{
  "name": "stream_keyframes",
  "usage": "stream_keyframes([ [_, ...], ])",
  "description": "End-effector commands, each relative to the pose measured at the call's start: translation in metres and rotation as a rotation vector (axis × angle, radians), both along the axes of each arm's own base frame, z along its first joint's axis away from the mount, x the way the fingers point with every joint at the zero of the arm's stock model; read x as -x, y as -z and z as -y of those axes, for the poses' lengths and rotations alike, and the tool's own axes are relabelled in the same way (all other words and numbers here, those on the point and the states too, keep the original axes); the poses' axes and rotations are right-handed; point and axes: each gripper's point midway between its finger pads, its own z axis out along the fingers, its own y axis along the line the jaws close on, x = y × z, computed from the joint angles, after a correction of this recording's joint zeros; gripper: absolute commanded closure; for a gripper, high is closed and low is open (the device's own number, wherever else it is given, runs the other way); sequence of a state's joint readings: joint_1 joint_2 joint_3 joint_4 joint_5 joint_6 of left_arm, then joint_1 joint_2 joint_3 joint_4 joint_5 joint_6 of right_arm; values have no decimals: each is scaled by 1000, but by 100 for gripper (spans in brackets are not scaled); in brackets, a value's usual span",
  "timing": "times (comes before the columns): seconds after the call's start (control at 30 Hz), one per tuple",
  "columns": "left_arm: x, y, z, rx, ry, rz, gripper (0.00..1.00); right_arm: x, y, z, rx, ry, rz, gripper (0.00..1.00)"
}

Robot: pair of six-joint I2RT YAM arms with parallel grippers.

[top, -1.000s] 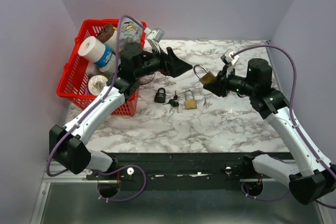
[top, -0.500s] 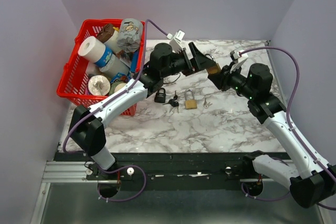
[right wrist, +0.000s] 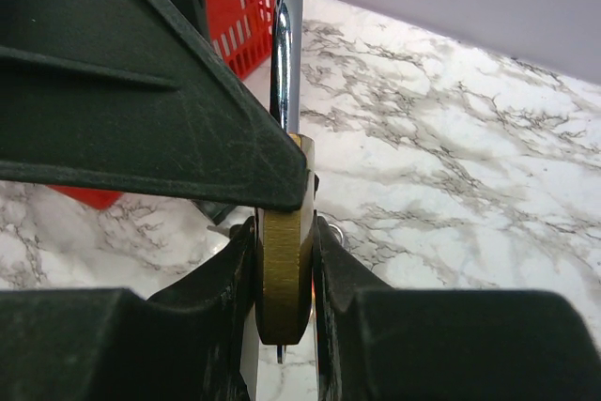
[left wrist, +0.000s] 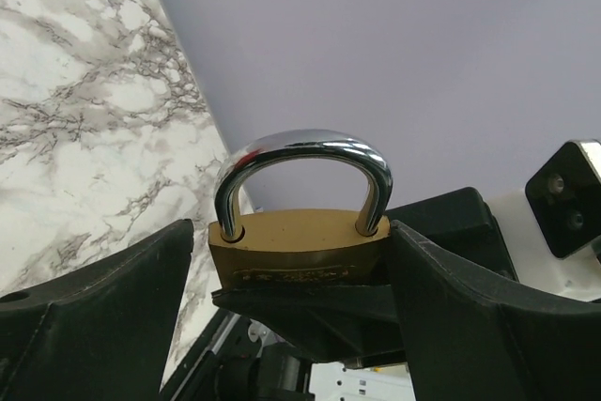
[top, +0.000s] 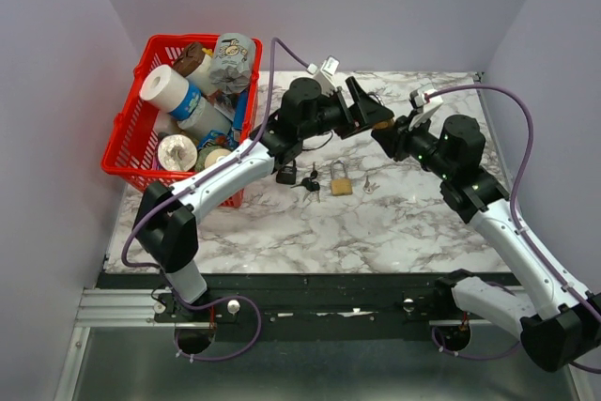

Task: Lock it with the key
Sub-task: Lock the lock.

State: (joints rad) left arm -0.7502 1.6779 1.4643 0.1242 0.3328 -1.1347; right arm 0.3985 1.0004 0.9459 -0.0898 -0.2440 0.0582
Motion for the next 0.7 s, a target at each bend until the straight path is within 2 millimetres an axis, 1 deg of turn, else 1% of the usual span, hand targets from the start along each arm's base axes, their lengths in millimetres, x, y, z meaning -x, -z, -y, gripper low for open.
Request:
stream_keyframes([
  [0.0,0,-6,8,17,-3,-10,12,-9,-40,1,-27,36,153,99],
  [0.13,1,-5,11,12,3,-16,18,-10,-38,0,-13,48,153,99],
  [0.17,1,-4,11,12,3,-16,24,-10,-39,-1,-11,48,155,99],
  [0.23,0,-3,11,13,1,-16,32,-12,-38,1,-8,57,151,99],
  [0.27,1,-4,11,16,4,-14,42,-12,-36,0,-5,57,146,99],
  [0.33,1,-5,12,23,8,-5,55,-11,-35,-1,-1,52,137,99],
  [0.37,2,-7,12,27,11,5,73,-9,-26,-3,12,33,107,99],
  [0.43,3,-18,12,51,25,57,87,-5,-22,-6,21,3,80,99],
  [0.47,2,-22,11,57,23,76,99,-2,-20,-7,18,-5,70,98],
  [0.57,-1,-34,7,78,13,102,100,8,-16,-9,16,-40,56,67],
  [0.6,-2,-38,6,91,11,111,100,12,-18,-8,12,-45,60,52],
  [0.63,-4,-44,3,99,3,121,100,15,-13,-8,16,-48,43,47],
  [0.67,-9,-47,-1,103,-10,127,100,18,-13,-8,17,-54,42,44],
])
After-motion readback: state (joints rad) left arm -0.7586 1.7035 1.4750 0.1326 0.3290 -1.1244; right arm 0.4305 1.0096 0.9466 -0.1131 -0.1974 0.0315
